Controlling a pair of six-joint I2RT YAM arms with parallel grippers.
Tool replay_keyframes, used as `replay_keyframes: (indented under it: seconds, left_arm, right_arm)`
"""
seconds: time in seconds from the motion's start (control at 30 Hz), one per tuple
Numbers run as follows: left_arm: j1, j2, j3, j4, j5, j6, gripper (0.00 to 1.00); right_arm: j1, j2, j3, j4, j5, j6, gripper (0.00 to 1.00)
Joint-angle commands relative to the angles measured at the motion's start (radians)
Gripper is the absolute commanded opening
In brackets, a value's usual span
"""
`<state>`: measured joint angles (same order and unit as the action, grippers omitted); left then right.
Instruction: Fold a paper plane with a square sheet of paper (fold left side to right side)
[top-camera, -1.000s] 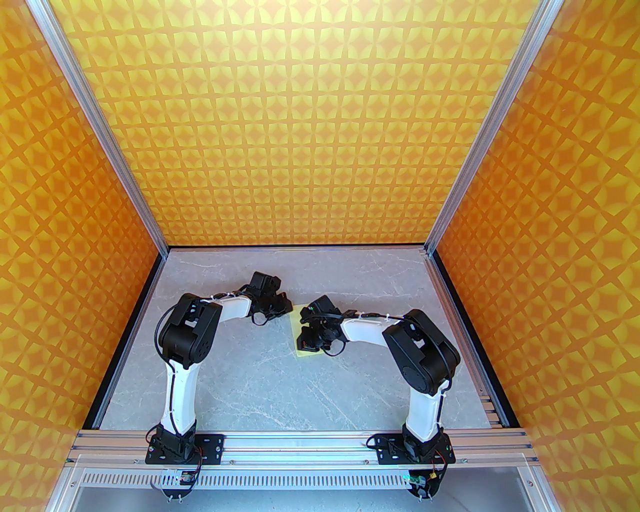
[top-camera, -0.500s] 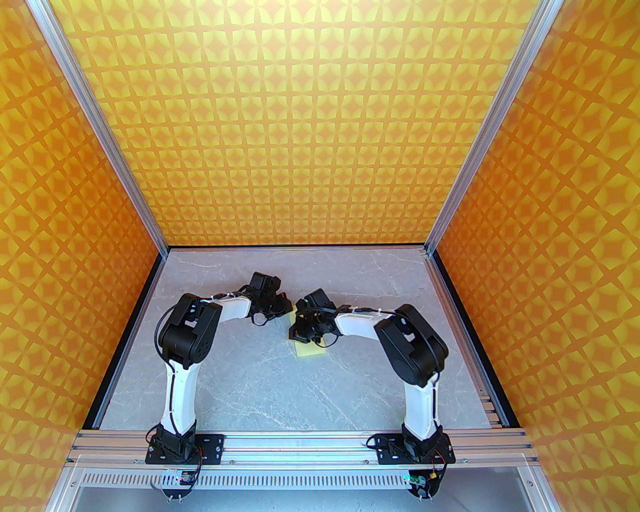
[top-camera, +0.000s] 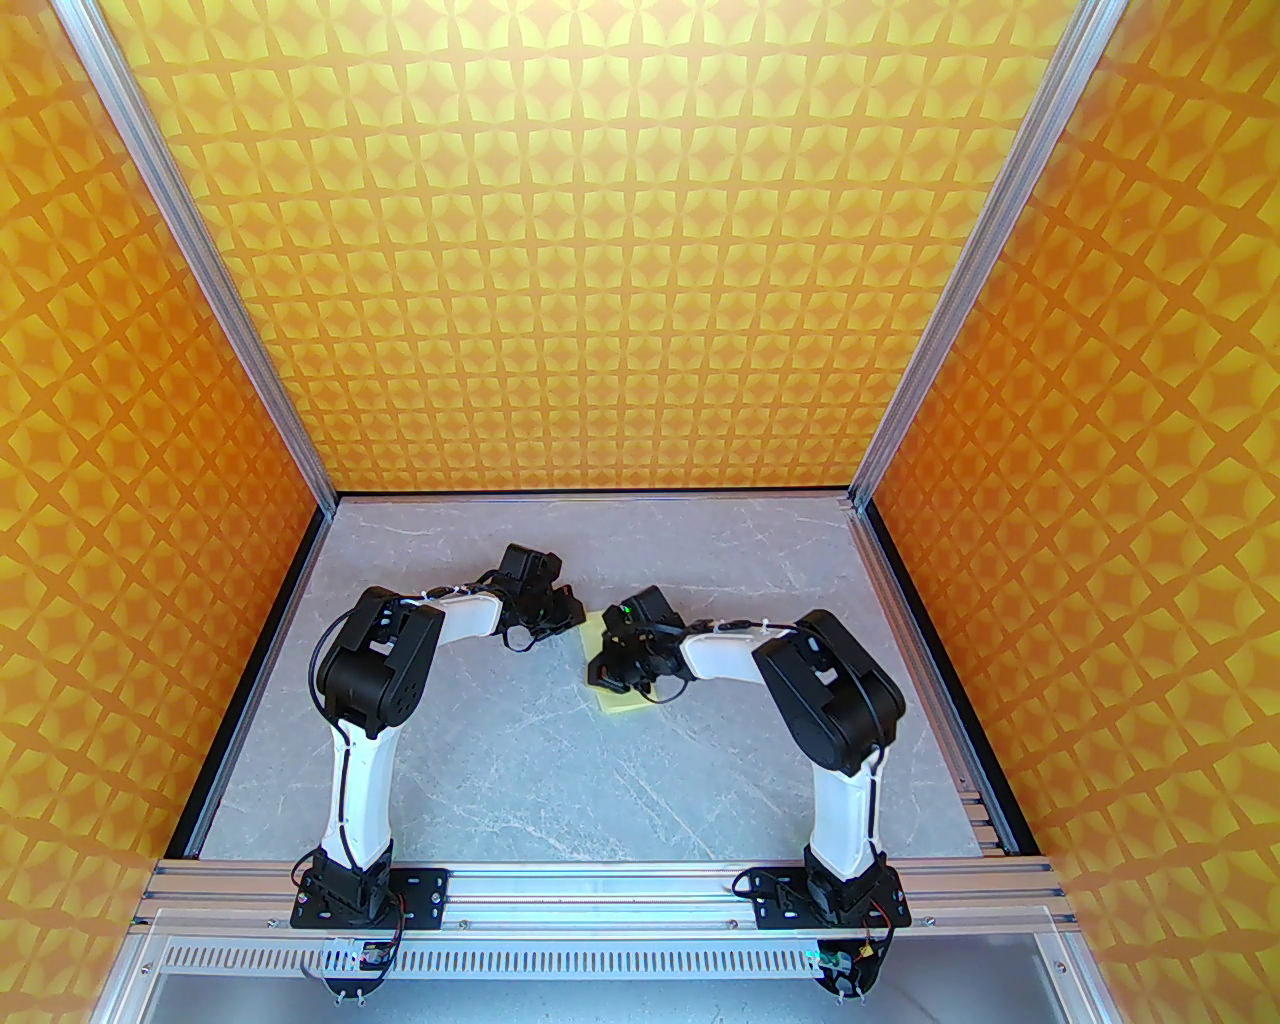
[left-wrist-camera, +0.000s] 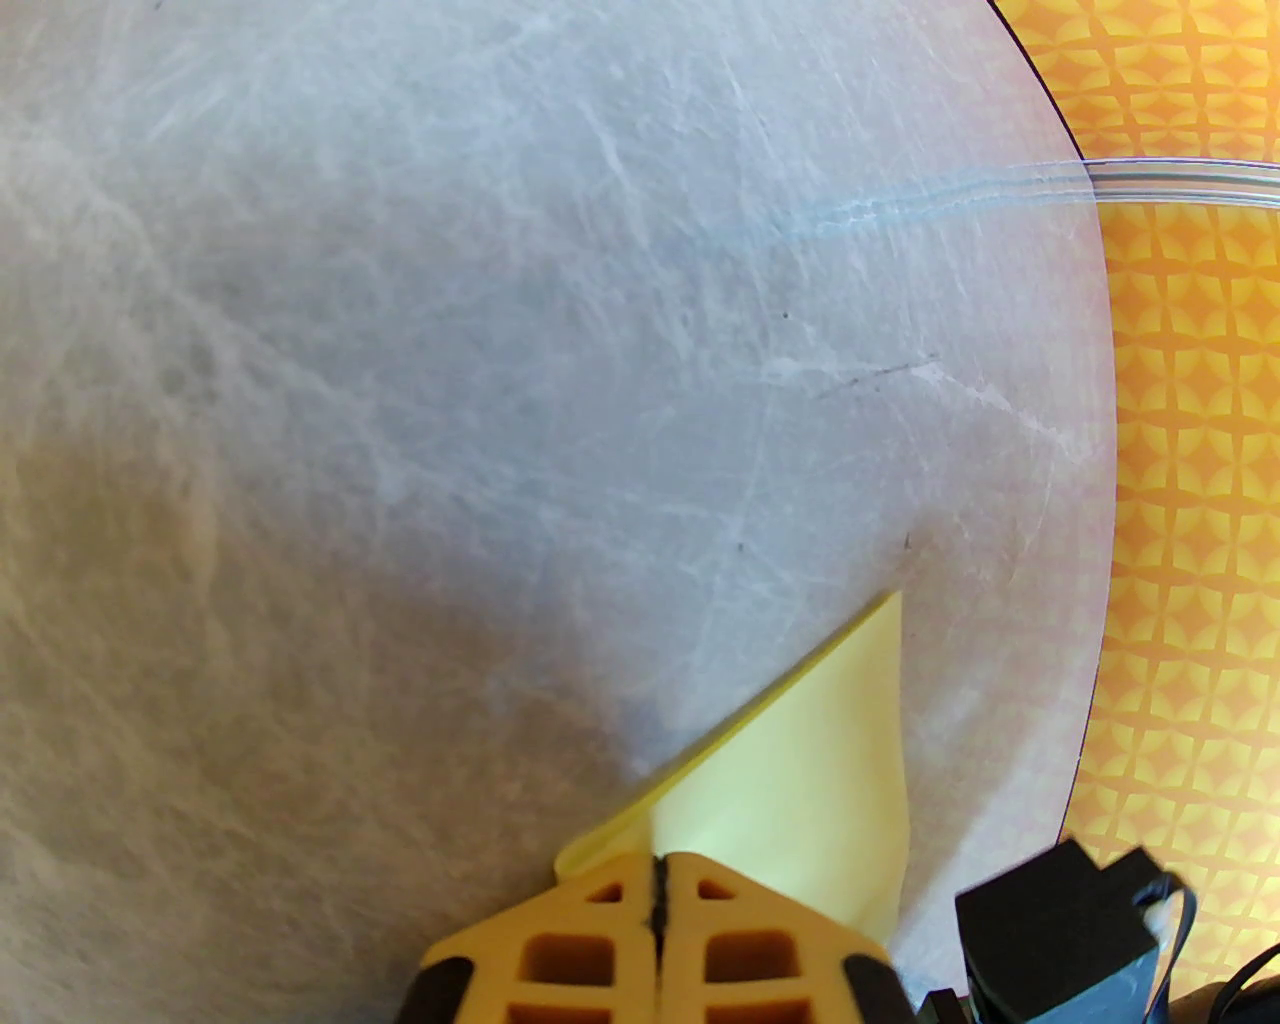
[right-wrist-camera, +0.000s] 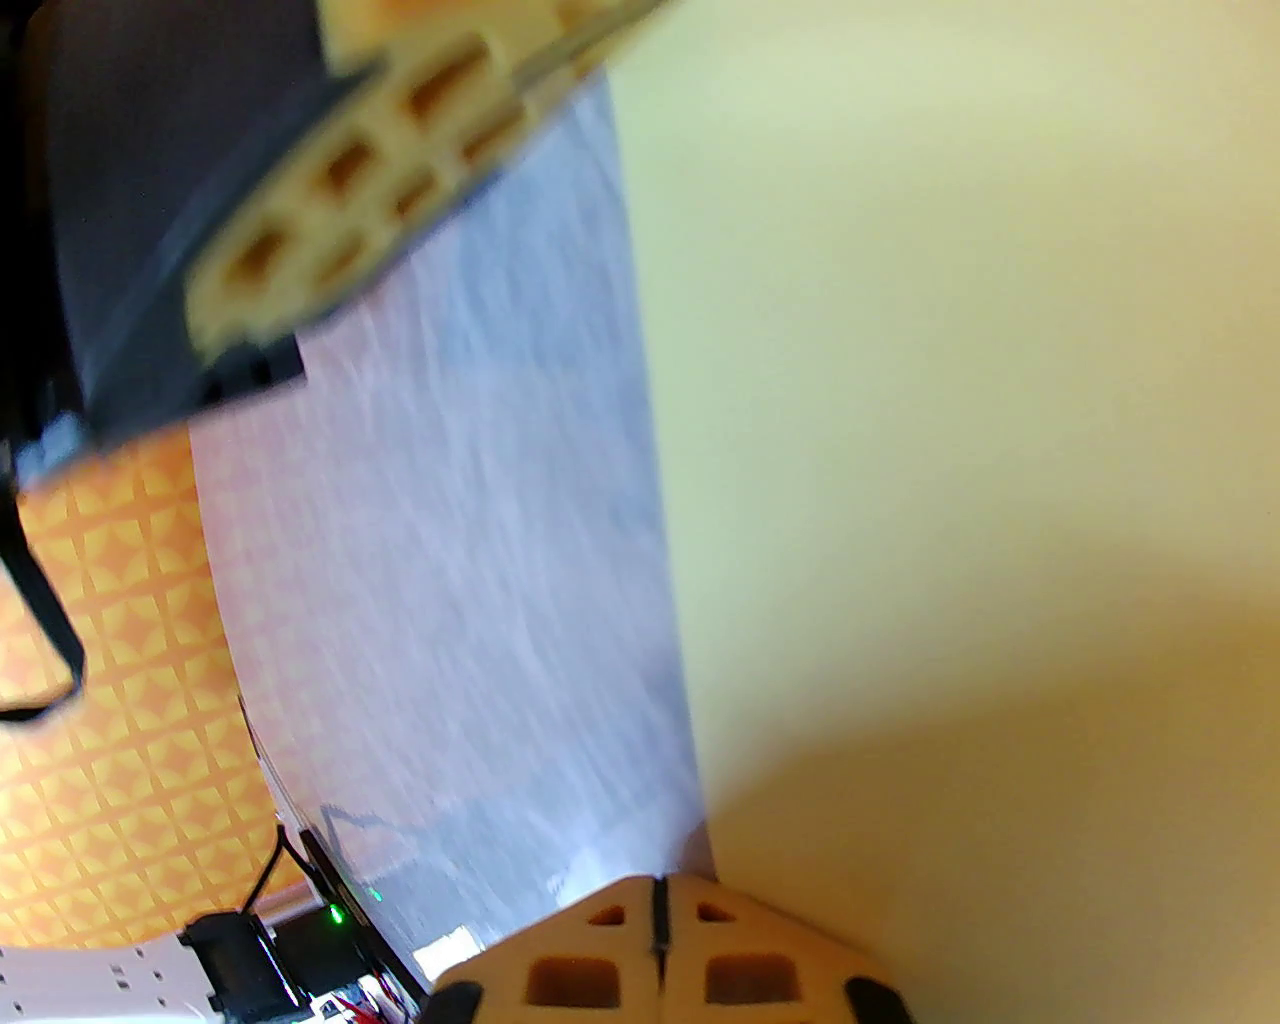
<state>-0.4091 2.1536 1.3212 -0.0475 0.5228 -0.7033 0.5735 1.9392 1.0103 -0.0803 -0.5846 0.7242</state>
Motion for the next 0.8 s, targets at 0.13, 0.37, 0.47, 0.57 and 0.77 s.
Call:
replay_keyframes:
  seconds: [0.13,0.37,0.47,0.57,0.77]
  left_arm:
    - [-0.017,0.064,-0.005,-0.073,-0.058,0.001,0.0]
    - [-0.017,0.078,0.011,-0.083,-0.065,0.006,0.0]
    - [-0.017,0.084,0.015,-0.084,-0.064,0.006,0.0]
    - [-0.017,0.086,0.016,-0.085,-0.064,0.007,0.0]
    - [-0.017,0.083,0.014,-0.082,-0.064,0.008,0.0]
  right_arm:
    - [0.02,-0.038,-0.111,-0.078,-0.014,-0.019,0.0]
    - [0.028,-0.098,-0.193,-0.071,-0.02,-0.019,0.0]
    - [0.031,-0.12,-0.23,-0.053,-0.024,-0.007,0.0]
    - [0.035,-0.144,-0.272,-0.038,-0.026,0.005,0.0]
    - [0.039,-0.189,-0.325,-0.048,-0.022,0.006,0.0]
